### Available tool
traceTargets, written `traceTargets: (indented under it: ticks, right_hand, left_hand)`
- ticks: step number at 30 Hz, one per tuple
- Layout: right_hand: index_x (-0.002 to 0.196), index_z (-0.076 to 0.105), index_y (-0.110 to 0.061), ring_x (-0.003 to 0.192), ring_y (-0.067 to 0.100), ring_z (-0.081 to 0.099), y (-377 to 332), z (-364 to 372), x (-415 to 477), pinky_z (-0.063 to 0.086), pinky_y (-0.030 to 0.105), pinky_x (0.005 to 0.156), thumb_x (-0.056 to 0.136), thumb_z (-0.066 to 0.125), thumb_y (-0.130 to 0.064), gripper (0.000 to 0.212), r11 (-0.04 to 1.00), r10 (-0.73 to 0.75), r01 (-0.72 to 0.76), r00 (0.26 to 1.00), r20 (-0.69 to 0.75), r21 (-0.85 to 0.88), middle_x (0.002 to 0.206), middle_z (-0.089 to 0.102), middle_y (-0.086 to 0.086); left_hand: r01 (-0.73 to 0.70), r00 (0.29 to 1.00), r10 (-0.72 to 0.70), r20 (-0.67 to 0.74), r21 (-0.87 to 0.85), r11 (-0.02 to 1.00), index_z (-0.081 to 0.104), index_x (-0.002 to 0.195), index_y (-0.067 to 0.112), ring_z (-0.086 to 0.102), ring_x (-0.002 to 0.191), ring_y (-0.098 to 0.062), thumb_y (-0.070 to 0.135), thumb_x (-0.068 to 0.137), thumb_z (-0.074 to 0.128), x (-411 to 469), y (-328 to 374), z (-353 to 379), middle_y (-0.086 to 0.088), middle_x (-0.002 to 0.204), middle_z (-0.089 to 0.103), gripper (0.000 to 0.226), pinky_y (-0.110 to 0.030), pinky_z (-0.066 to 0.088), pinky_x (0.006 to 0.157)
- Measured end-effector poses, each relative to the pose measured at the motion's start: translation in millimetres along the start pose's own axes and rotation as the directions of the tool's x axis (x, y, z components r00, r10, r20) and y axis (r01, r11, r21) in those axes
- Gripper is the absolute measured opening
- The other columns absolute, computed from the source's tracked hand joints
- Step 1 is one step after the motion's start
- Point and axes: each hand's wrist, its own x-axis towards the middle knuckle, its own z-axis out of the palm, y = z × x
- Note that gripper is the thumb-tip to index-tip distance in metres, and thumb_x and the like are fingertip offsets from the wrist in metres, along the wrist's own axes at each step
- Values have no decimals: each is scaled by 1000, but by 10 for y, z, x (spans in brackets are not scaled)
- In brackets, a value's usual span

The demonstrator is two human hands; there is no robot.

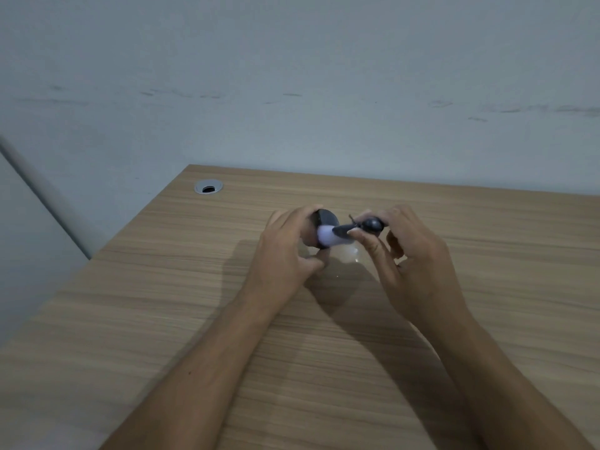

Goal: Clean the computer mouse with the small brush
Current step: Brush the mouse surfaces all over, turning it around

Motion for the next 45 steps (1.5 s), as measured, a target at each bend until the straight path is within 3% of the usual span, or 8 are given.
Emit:
traceTargets:
  ticks: [3, 9, 15, 21, 28, 34, 40, 45]
  right_hand:
    - [119, 76, -15, 79, -9, 55, 6, -11, -2, 40, 10, 75, 104, 74, -21, 16, 999, 44, -43, 996, -79, 15, 108, 69, -6]
    - [117, 75, -23, 66, 16, 56, 89, 7, -3, 41, 14, 65, 107, 69, -33, 15, 963, 245, -232, 966, -87, 139, 108, 74, -8]
    - [116, 75, -19, 68, 18, 59, 38, -12, -29, 45, 21, 66, 105, 70, -33, 18, 980, 142, -145, 989, 32, 138, 104, 72, -4]
    - [107, 74, -12, 75, -7, 50, -22, 67, -41, 39, 14, 68, 104, 72, -32, 20, 999, -19, 13, 988, 152, 42, 90, 60, -9]
    - [112, 74, -16, 72, 15, 60, -57, -7, -28, 44, 19, 64, 105, 67, -37, 23, 977, 175, -166, 982, -65, 132, 91, 70, -6]
    - [107, 72, -25, 62, 17, 50, 1, -19, -11, 37, 20, 56, 108, 65, -37, 14, 917, 352, -321, 930, -103, 237, 77, 64, -5]
    - [102, 73, -33, 60, 5, 48, 219, 45, -21, 37, 15, 57, 109, 64, -41, 14, 862, 464, -437, 884, -54, 258, 75, 65, -26]
    - [106, 75, -30, 68, 18, 55, 195, 33, -28, 41, 18, 62, 109, 65, -39, 15, 855, 469, -436, 881, -61, 282, 80, 67, -16]
  left_hand:
    - [-55, 997, 56, 49, -31, 998, 72, 141, 12, 55, 101, -13, 8, 68, 92, 3, -3, -12, 12, 104, 64, 77, -20, 46, 92]
    - [-179, 981, 181, 66, -36, 983, 75, 114, 7, 54, 89, -20, 12, 76, 89, -8, 36, 31, 0, 93, 65, 41, -37, 47, 83]
    - [-132, 988, 132, 80, 6, 991, 74, 134, 13, 58, 93, -17, 11, 70, 88, -14, -28, -14, 11, 101, 62, 66, -43, 53, 84]
    - [-106, 992, 105, 62, 10, 994, 66, 153, 14, 48, 99, -2, 11, 76, 95, -19, -23, -84, 13, 112, 60, 82, -28, 53, 89]
    - [-104, 989, 113, 99, -93, 990, 70, 150, 17, 69, 108, -16, 7, 77, 91, -11, 13, -116, 5, 122, 70, 77, -36, 60, 96]
    - [-144, 986, 158, 62, -185, 972, 77, 140, 12, 69, 107, -9, 5, 80, 96, -22, 65, -72, 2, 122, 71, 63, -15, 50, 85]
    - [100, 985, -23, 171, -455, 885, 72, 149, 29, 77, 120, -13, 16, 86, 96, -70, 182, -137, 8, 132, 74, 69, -31, 66, 98]
    - [305, 952, -215, 218, -614, 728, 73, 144, 26, 83, 107, -17, 9, 85, 96, -51, 145, -117, 2, 129, 81, 65, -38, 68, 95]
